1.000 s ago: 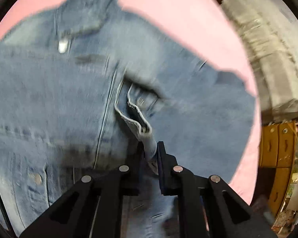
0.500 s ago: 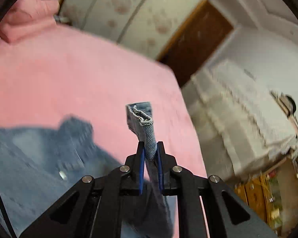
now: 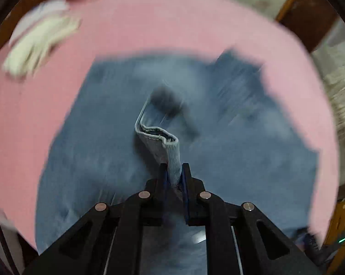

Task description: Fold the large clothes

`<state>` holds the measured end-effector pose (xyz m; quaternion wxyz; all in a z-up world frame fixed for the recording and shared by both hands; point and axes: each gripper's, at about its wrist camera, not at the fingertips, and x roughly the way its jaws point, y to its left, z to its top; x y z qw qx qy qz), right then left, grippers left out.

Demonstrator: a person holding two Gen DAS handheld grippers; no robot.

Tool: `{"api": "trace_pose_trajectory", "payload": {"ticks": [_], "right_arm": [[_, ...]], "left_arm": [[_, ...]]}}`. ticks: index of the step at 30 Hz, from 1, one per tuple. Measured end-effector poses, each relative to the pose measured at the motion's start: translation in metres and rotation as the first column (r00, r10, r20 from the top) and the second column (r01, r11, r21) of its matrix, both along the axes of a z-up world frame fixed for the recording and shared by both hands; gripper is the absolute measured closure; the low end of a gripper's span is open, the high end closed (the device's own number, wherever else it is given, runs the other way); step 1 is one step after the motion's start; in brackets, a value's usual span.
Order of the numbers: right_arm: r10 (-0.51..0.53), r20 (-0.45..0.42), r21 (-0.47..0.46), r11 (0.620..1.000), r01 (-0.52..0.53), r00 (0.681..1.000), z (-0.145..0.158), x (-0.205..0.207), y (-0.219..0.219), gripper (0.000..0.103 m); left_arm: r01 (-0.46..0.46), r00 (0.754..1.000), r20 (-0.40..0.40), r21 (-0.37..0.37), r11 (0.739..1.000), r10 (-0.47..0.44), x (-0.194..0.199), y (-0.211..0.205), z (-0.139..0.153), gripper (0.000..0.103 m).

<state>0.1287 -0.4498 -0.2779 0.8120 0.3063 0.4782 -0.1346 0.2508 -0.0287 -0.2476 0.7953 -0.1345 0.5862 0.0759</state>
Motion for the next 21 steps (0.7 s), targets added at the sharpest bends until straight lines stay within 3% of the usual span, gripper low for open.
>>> {"api": "trace_pose_trajectory", "payload": {"ticks": [2, 5, 10, 13, 17, 19, 20, 21], "right_arm": [[0.019, -0.002, 0.005, 1.000, -0.019, 1.000, 0.000, 0.001, -0.002, 0.039], [0.032, -0.002, -0.011, 0.999, -0.032, 0.999, 0.004, 0.001, -0.001, 0.039], [0.089, -0.027, -0.144, 0.985, -0.092, 0.996, 0.015, 0.010, 0.021, 0.039], [0.206, -0.033, -0.271, 0.940, -0.207, 0.978, 0.026, 0.020, 0.039, 0.039], [0.368, -0.052, -0.371, 0.856, -0.360, 0.929, 0.035, 0.033, 0.054, 0.040], [0.402, -0.049, -0.379, 0.840, -0.389, 0.914, 0.037, 0.040, 0.056, 0.060], [0.419, -0.039, -0.348, 0.845, -0.406, 0.907, 0.037, 0.041, 0.054, 0.079], [0.421, -0.027, -0.321, 0.855, -0.407, 0.906, 0.037, 0.040, 0.053, 0.086]], "left_arm": [[-0.021, 0.998, -0.058, 0.005, 1.000, 0.021, -0.011, 0.008, -0.029, 0.093], [-0.056, 0.996, -0.070, -0.022, 0.998, 0.054, -0.020, 0.017, -0.045, 0.091], [-0.076, 0.996, -0.045, -0.024, 0.997, 0.075, -0.009, 0.012, -0.035, 0.091], [-0.036, 0.999, 0.002, -0.018, 0.999, 0.036, -0.004, 0.002, -0.019, 0.091], [0.013, 0.999, 0.041, -0.013, 1.000, -0.013, 0.007, -0.010, -0.006, 0.091], [0.028, 0.997, 0.066, -0.014, 0.999, -0.027, 0.012, -0.016, 0.000, 0.092], [0.030, 0.996, 0.088, -0.020, 0.999, -0.028, 0.011, -0.018, 0.006, 0.093], [0.031, 0.994, 0.107, -0.032, 0.999, -0.027, 0.012, -0.018, 0.013, 0.093]]}}
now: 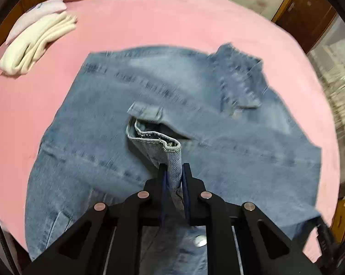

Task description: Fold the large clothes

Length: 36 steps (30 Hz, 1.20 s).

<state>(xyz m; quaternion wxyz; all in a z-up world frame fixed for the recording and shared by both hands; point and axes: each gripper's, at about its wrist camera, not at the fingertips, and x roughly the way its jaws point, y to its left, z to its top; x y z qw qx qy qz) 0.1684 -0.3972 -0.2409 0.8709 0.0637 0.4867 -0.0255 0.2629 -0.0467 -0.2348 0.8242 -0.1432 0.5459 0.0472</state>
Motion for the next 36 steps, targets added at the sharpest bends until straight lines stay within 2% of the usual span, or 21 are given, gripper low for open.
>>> {"api": "trace_pose_trajectory", "payload": {"ticks": [2, 4, 5, 7, 10, 14, 15, 18, 20, 22, 24, 25, 26, 28, 30, 31, 33, 34, 36], "right_arm": [[-0.029, 0.037, -0.008, 1.000, 0.030, 0.999, 0.005, -0.008, -0.003, 0.092], [-0.080, 0.063, 0.032, 0.996, 0.078, 0.995, 0.007, -0.016, -0.010, 0.092], [-0.108, 0.061, 0.062, 0.993, 0.104, 0.992, 0.006, -0.020, -0.014, 0.092], [-0.173, 0.031, 0.097, 0.981, 0.169, 0.984, -0.005, -0.025, -0.019, 0.092], [-0.211, -0.043, 0.108, 0.971, 0.214, 0.977, -0.029, -0.022, -0.014, 0.090], [-0.218, -0.076, 0.151, 0.962, 0.227, 0.973, -0.035, -0.025, -0.011, 0.086], [-0.210, -0.090, 0.161, 0.962, 0.222, 0.974, -0.036, -0.027, -0.011, 0.085], [-0.161, -0.152, 0.153, 0.971, 0.184, 0.975, -0.041, -0.036, -0.011, 0.085], [-0.133, -0.165, 0.145, 0.977, 0.158, 0.977, -0.042, -0.043, -0.011, 0.085], [-0.123, -0.182, 0.125, 0.981, 0.146, 0.976, -0.040, -0.048, -0.012, 0.085], [-0.130, -0.186, 0.123, 0.980, 0.154, 0.974, -0.036, -0.053, -0.015, 0.085], [-0.138, -0.177, 0.134, 0.978, 0.163, 0.974, -0.032, -0.054, -0.017, 0.085], [-0.146, -0.165, 0.149, 0.974, 0.171, 0.976, -0.028, -0.054, -0.020, 0.085], [-0.156, -0.133, 0.173, 0.969, 0.177, 0.979, -0.019, -0.053, -0.021, 0.085], [-0.150, -0.083, 0.211, 0.964, 0.164, 0.985, -0.007, -0.046, -0.017, 0.085], [-0.138, -0.062, 0.235, 0.961, 0.149, 0.989, -0.002, -0.042, -0.014, 0.085], [-0.103, -0.035, 0.300, 0.948, 0.109, 0.994, 0.003, -0.034, -0.007, 0.085], [-0.090, -0.030, 0.331, 0.939, 0.095, 0.996, 0.002, -0.029, -0.002, 0.085], [-0.047, -0.045, 0.421, 0.905, 0.062, 0.998, -0.006, -0.016, 0.015, 0.085]], "left_arm": [[-0.004, 0.998, 0.069, -0.049, 0.999, 0.008, 0.000, 0.000, 0.017, 0.094], [-0.003, 0.983, 0.180, -0.130, 0.992, 0.027, -0.001, 0.002, 0.040, 0.094], [-0.002, 0.973, 0.229, -0.160, 0.987, 0.039, -0.001, 0.003, 0.049, 0.094], [0.000, 0.964, 0.262, -0.180, 0.984, 0.048, -0.002, 0.007, 0.057, 0.094], [-0.013, 0.979, 0.202, -0.140, 0.990, 0.042, 0.001, 0.015, 0.038, 0.094], [-0.049, 0.997, 0.063, -0.026, 0.998, 0.051, -0.004, 0.033, -0.018, 0.093], [-0.056, 0.998, 0.036, -0.017, 0.998, 0.056, -0.006, 0.037, -0.027, 0.092], [-0.105, 0.993, -0.055, -0.036, 0.994, 0.103, -0.013, 0.051, -0.057, 0.089], [-0.164, 0.985, -0.072, -0.083, 0.983, 0.158, -0.022, 0.056, -0.061, 0.088], [-0.209, 0.975, -0.093, -0.097, 0.973, 0.200, -0.028, 0.057, -0.059, 0.086], [-0.241, 0.964, -0.128, -0.065, 0.968, 0.231, -0.033, 0.056, -0.060, 0.075], [-0.252, 0.957, -0.154, -0.015, 0.968, 0.247, -0.037, 0.052, -0.059, 0.058], [-0.260, 0.950, -0.166, 0.053, 0.964, 0.265, -0.039, 0.050, -0.056, 0.046], [-0.259, 0.956, -0.106, 0.137, 0.956, 0.274, -0.046, 0.047, -0.042, 0.044], [-0.225, 0.972, -0.025, 0.208, 0.952, 0.235, -0.052, 0.036, -0.021, 0.036], [-0.201, 0.979, 0.015, 0.219, 0.955, 0.202, -0.054, 0.028, -0.010, 0.031], [-0.088, 0.993, 0.090, 0.199, 0.976, 0.072, -0.054, 0.006, 0.009, 0.028], [-0.018, 0.995, 0.097, 0.192, 0.981, 0.000, -0.049, -0.006, 0.013, 0.028], [0.106, 0.991, 0.061, 0.169, 0.980, -0.118, -0.034, -0.031, 0.010, 0.028]]}}
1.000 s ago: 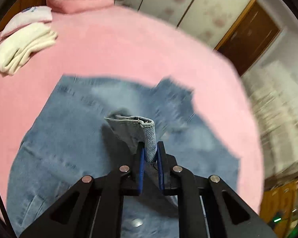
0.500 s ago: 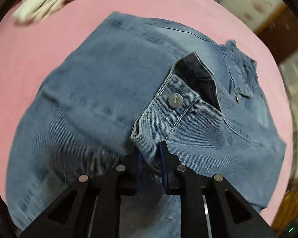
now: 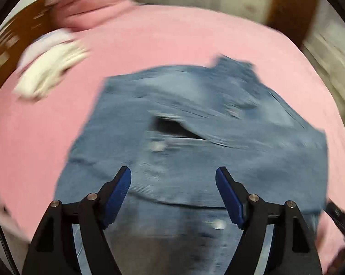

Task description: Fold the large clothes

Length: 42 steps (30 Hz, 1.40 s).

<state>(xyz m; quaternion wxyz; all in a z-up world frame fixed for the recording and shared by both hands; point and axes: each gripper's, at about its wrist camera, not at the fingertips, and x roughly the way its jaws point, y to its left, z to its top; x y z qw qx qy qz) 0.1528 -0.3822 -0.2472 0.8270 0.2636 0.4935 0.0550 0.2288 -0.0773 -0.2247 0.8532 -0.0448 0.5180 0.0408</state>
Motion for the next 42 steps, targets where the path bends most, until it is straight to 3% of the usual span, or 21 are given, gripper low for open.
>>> {"api": "trace_pose_trajectory", "payload": {"ticks": [1, 2, 3, 4, 5, 8, 9, 10, 14, 16, 19, 21, 23, 27, 31, 33, 37, 38, 40, 41, 42], "right_arm": [[0.026, -0.008, 0.045, 0.999, -0.026, 1.000, -0.005, 0.007, 0.010, 0.087], [0.069, -0.010, 0.087, 0.994, -0.068, 0.998, -0.010, 0.015, 0.024, 0.092], [0.110, -0.011, 0.098, 0.989, -0.109, 0.994, -0.013, 0.021, 0.038, 0.094], [0.156, -0.021, 0.087, 0.984, -0.154, 0.988, -0.020, 0.029, 0.057, 0.094], [0.182, -0.033, 0.087, 0.980, -0.178, 0.983, -0.024, 0.034, 0.068, 0.094], [0.289, -0.098, 0.125, 0.953, -0.276, 0.952, -0.054, 0.052, 0.104, 0.095], [0.300, -0.098, 0.099, 0.952, -0.290, 0.949, -0.058, 0.055, 0.108, 0.103], [0.298, -0.091, 0.081, 0.953, -0.291, 0.950, -0.060, 0.053, 0.106, 0.103], [0.109, -0.109, 0.010, 0.994, -0.108, 0.988, -0.059, 0.047, 0.034, 0.103], [-0.064, -0.132, -0.031, 0.998, 0.061, 0.989, -0.060, 0.030, -0.028, 0.103], [-0.175, -0.142, -0.039, 0.984, 0.172, 0.974, -0.051, 0.016, -0.069, 0.103], [-0.219, -0.155, -0.186, 0.964, 0.189, 0.963, -0.038, 0.019, -0.065, 0.103], [-0.175, -0.059, -0.101, 0.981, 0.168, 0.983, -0.024, 0.022, -0.053, 0.103], [-0.018, 0.041, 0.053, 0.998, 0.016, 0.999, -0.020, 0.044, 0.008, 0.103], [0.260, 0.001, 0.217, 0.942, -0.254, 0.966, -0.053, 0.083, 0.098, 0.103], [0.336, -0.022, 0.190, 0.926, -0.326, 0.942, -0.066, 0.099, 0.122, 0.103], [0.316, -0.008, 0.162, 0.937, -0.310, 0.949, -0.075, 0.126, 0.097, 0.103], [0.287, 0.000, 0.157, 0.946, -0.283, 0.958, -0.072, 0.128, 0.077, 0.103], [0.115, -0.018, -0.019, 0.993, -0.115, 0.993, -0.062, 0.132, 0.021, 0.103], [0.044, -0.010, -0.022, 0.999, -0.044, 0.999, -0.061, 0.133, -0.003, 0.103], [-0.036, -0.010, -0.001, 0.999, 0.036, 0.999, -0.061, 0.130, -0.031, 0.103]], "left_arm": [[0.042, 0.999, -0.028, -0.042, 0.998, -0.043, 0.009, -0.009, -0.005, 0.029], [0.094, 0.990, -0.088, -0.141, 0.986, -0.107, 0.022, -0.020, -0.017, 0.041], [0.122, 0.976, -0.149, -0.225, 0.967, -0.158, 0.033, -0.028, -0.028, 0.058], [0.140, 0.949, -0.232, -0.302, 0.943, -0.215, 0.043, -0.038, -0.045, 0.096], [0.143, 0.916, -0.313, -0.332, 0.932, -0.252, 0.051, -0.050, -0.063, 0.101], [0.205, 0.881, -0.370, -0.262, 0.943, -0.295, 0.055, -0.070, -0.093, 0.099], [0.217, 0.882, -0.362, -0.260, 0.941, -0.303, 0.052, -0.070, -0.094, 0.099], [0.221, 0.886, -0.351, -0.258, 0.940, -0.305, 0.051, -0.066, -0.093, 0.099], [0.126, 0.938, -0.322, -0.032, 0.992, -0.130, 0.044, -0.019, -0.085, 0.102], [0.021, 0.946, -0.321, -0.047, 0.999, -0.035, 0.040, 0.015, -0.088, 0.102], [-0.033, 0.949, -0.315, -0.112, 0.993, -0.004, 0.036, 0.034, -0.090, 0.102], [-0.063, 0.954, -0.299, -0.115, 0.991, 0.026, 0.031, 0.029, -0.086, 0.102], [-0.038, 0.962, -0.272, -0.212, 0.977, -0.021, 0.023, 0.023, -0.078, 0.099], [0.045, 0.959, -0.231, -0.452, 0.891, -0.166, 0.026, -0.016, -0.076, 0.097], [0.017, 0.953, -0.263, -0.450, 0.893, -0.150, 0.056, -0.038, -0.093, 0.097], [0.008, 0.954, -0.265, -0.440, 0.898, -0.138, 0.067, -0.037, -0.099, 0.097], [0.043, 0.964, -0.212, -0.466, 0.884, -0.159, 0.073, -0.015, -0.096, 0.102], [0.052, 0.971, -0.184, -0.457, 0.888, -0.151, 0.078, -0.009, -0.093, 0.102], [-0.002, 0.986, -0.163, -0.232, 0.973, -0.037, 0.090, 0.010, -0.088, 0.102], [-0.045, 0.989, -0.144, -0.166, 0.985, 0.021, 0.092, 0.030, -0.086, 0.102], [-0.089, 0.987, -0.146, -0.171, 0.981, 0.064, 0.095, 0.049, -0.087, 0.102]]}}
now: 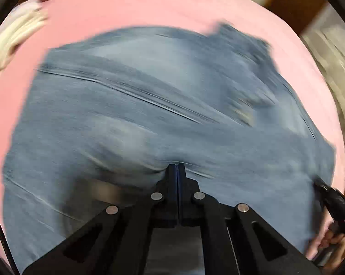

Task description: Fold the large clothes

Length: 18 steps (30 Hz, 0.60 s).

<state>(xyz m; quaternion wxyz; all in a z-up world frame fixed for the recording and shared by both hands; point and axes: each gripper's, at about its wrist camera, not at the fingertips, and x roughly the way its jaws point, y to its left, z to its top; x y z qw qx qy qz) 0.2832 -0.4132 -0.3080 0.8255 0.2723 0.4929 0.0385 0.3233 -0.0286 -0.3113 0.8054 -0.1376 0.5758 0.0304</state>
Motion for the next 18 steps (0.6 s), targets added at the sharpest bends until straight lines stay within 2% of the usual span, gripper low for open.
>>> {"api": "trace_pose_trajectory", "payload": {"ticks": [1, 2, 3, 4, 5, 6, 8, 10, 11, 13, 15, 18], "right_arm": [[-0.072, -0.014, 0.027, 0.997, 0.072, 0.997, -0.001, -0.004, -0.026, 0.103], [-0.105, -0.029, 0.000, 0.995, 0.105, 0.994, 0.001, -0.007, -0.036, 0.103], [-0.129, -0.040, -0.071, 0.990, 0.126, 0.991, 0.006, -0.009, -0.040, 0.103], [-0.122, -0.042, -0.115, 0.986, 0.117, 0.992, 0.012, -0.009, -0.039, 0.103], [-0.119, -0.047, -0.146, 0.983, 0.111, 0.992, 0.017, -0.010, -0.036, 0.103], [-0.120, -0.044, -0.184, 0.977, 0.110, 0.992, 0.024, -0.009, -0.027, 0.103], [-0.097, 0.005, -0.168, 0.981, 0.096, 0.995, 0.036, -0.007, -0.010, 0.100], [-0.014, 0.055, -0.090, 0.996, 0.019, 0.998, 0.041, -0.001, 0.007, 0.100], [0.070, 0.071, -0.040, 0.997, -0.068, 0.995, 0.041, 0.004, 0.030, 0.100], [0.218, 0.068, 0.026, 0.975, -0.221, 0.973, 0.035, 0.013, 0.067, 0.100], [0.326, 0.029, 0.016, 0.945, -0.327, 0.945, 0.025, 0.019, 0.103, 0.100], [0.410, -0.016, -0.065, 0.910, -0.410, 0.912, 0.016, 0.023, 0.125, 0.103]], "left_arm": [[-0.030, 0.999, -0.012, -0.071, 0.997, 0.029, 0.001, 0.016, -0.004, 0.102], [-0.047, 0.999, -0.025, -0.146, 0.988, 0.044, 0.002, 0.028, -0.009, 0.102], [-0.050, 0.999, -0.027, -0.160, 0.986, 0.047, 0.002, 0.029, -0.009, 0.102], [-0.036, 0.999, -0.025, -0.137, 0.990, 0.033, 0.001, 0.028, -0.008, 0.102], [0.004, 1.000, -0.022, -0.071, 0.997, -0.006, 0.003, 0.017, -0.004, 0.102], [0.034, 0.999, -0.016, -0.042, 0.999, -0.035, 0.003, 0.004, -0.003, 0.102], [0.084, 0.996, -0.007, -0.068, 0.994, -0.084, 0.004, -0.008, 0.000, 0.100], [0.088, 0.995, -0.026, -0.113, 0.990, -0.092, 0.009, -0.014, -0.002, 0.100], [0.076, 0.996, -0.039, -0.109, 0.991, -0.081, 0.014, -0.012, -0.003, 0.100], [0.046, 0.997, -0.055, -0.108, 0.993, -0.052, 0.022, -0.026, -0.011, 0.099], [0.011, 0.999, -0.050, -0.089, 0.996, -0.016, 0.027, -0.028, -0.013, 0.099], [0.024, 1.000, 0.003, 0.017, 1.000, -0.024, 0.039, -0.036, -0.009, 0.102]]}}
